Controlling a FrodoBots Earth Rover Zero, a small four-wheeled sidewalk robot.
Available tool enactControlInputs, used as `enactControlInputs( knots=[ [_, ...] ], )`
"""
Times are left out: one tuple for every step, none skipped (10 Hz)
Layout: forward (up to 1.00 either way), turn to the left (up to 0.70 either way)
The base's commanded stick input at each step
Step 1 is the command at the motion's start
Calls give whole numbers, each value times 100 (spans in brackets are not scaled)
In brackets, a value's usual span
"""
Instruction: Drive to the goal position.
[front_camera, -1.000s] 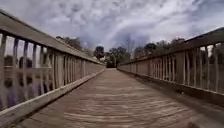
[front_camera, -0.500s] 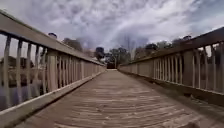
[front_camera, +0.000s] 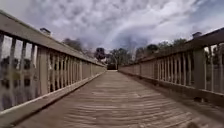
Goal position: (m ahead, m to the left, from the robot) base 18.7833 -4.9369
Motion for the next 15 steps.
enactControlInputs(
  knots=[
    [50,-50],
    [50,-22],
    [50,0],
    [50,0],
    [50,0],
    [50,0],
    [50,0],
    [50,0],
    [50,0],
    [50,0],
    [50,0],
    [50,0],
    [50,0],
    [50,0],
    [50,0]
  ],
)
